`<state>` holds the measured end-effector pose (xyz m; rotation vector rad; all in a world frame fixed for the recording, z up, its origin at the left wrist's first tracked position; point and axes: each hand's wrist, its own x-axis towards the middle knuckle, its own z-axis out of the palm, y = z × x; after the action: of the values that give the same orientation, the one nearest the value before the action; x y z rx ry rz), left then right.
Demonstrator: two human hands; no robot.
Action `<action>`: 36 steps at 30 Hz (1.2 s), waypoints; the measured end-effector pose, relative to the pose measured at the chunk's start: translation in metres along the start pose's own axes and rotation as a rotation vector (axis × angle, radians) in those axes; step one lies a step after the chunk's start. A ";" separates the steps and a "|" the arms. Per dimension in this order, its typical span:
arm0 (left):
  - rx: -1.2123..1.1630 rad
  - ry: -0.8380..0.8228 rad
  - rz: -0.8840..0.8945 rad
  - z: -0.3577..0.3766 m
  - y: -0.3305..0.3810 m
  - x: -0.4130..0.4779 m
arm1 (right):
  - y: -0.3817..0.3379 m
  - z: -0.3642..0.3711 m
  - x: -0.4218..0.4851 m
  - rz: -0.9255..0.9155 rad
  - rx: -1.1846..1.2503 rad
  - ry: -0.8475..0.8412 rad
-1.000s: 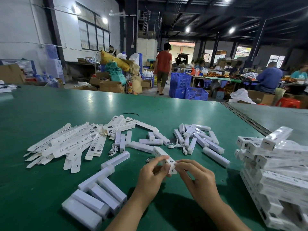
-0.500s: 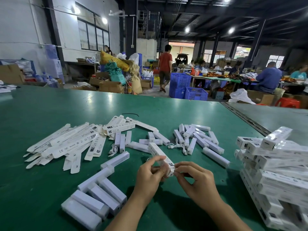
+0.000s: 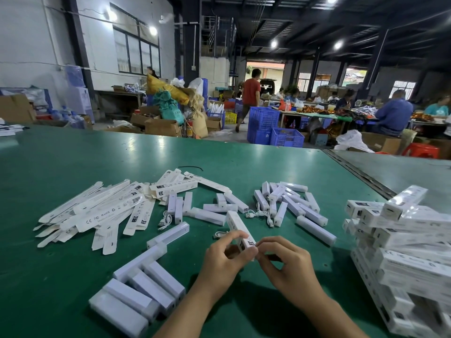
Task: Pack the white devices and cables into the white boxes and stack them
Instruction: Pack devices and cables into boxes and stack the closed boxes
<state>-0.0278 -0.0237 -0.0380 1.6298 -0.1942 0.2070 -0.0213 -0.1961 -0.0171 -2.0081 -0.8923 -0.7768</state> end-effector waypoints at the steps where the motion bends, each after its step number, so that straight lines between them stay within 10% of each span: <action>1: 0.009 0.004 0.006 0.000 0.000 0.000 | 0.001 0.000 0.000 -0.002 0.009 0.001; 20: -0.259 -0.118 -0.127 0.001 0.010 -0.001 | -0.003 -0.007 0.005 0.334 0.325 -0.017; 36: 0.195 -0.269 -0.005 0.008 0.005 -0.005 | 0.002 -0.012 0.001 0.288 0.159 -0.084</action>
<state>-0.0342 -0.0320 -0.0349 1.8503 -0.3849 0.0005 -0.0220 -0.2071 -0.0109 -1.9814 -0.6684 -0.4497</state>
